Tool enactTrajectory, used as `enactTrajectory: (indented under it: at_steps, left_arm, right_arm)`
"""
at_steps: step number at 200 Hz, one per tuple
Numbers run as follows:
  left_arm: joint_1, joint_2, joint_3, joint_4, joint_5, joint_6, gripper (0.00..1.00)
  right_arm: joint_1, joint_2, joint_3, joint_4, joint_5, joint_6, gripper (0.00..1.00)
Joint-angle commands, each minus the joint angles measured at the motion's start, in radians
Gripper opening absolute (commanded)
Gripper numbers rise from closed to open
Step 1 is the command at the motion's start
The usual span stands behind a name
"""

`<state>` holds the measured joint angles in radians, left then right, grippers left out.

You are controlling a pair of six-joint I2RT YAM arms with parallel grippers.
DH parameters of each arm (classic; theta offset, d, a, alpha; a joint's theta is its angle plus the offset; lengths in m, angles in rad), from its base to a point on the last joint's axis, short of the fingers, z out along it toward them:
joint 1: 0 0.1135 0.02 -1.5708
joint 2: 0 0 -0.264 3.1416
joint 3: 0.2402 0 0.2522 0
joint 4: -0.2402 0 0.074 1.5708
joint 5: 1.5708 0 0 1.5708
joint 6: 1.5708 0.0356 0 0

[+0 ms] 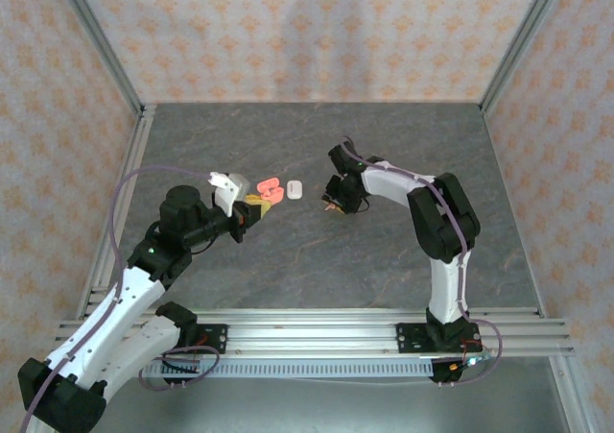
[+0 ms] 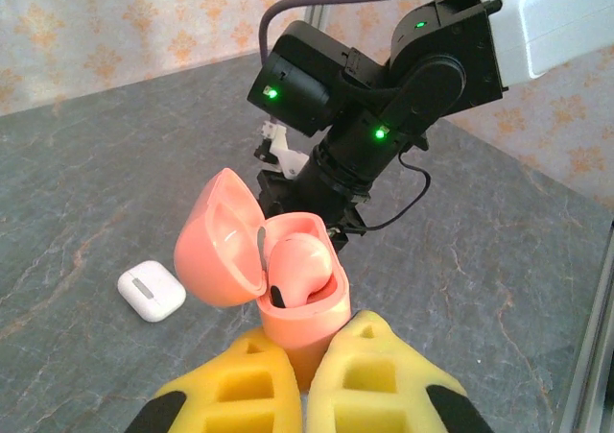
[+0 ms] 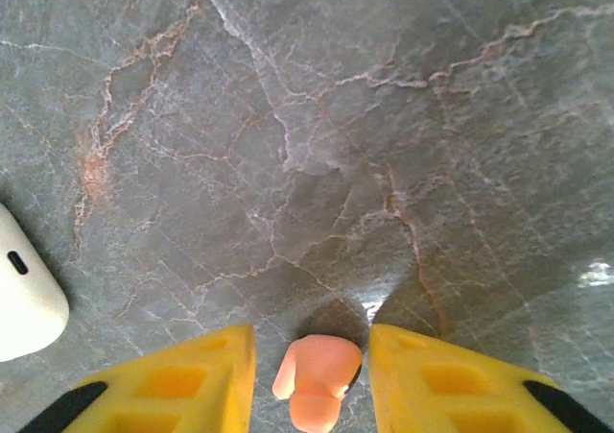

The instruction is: Insert wireless bluetooth earbuds into charging case

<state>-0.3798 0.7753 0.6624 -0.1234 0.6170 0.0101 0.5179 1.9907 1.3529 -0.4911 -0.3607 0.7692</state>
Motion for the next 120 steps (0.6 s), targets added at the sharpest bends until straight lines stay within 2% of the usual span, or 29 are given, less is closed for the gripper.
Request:
enactTrajectory:
  at_steps: [1, 66, 93, 120]
  left_arm:
    - [-0.005, -0.002, 0.019, 0.008, 0.013, 0.028, 0.0]
    - [-0.005, -0.001, 0.022, 0.002, 0.009, 0.031, 0.0]
    - [-0.005, -0.002, 0.022, 0.001, 0.009, 0.027, 0.0]
    - [-0.006, -0.001, 0.018, 0.009, 0.01, 0.021, 0.0]
  right_arm:
    - [0.005, 0.042, 0.033, -0.021, -0.001, -0.014, 0.33]
    - [0.019, 0.06, 0.083, -0.095, -0.001, -0.065, 0.23]
    - [0.023, 0.054, 0.102, -0.135, 0.015, -0.1, 0.16]
    - [0.028, 0.027, 0.117, -0.174, 0.051, -0.144, 0.15]
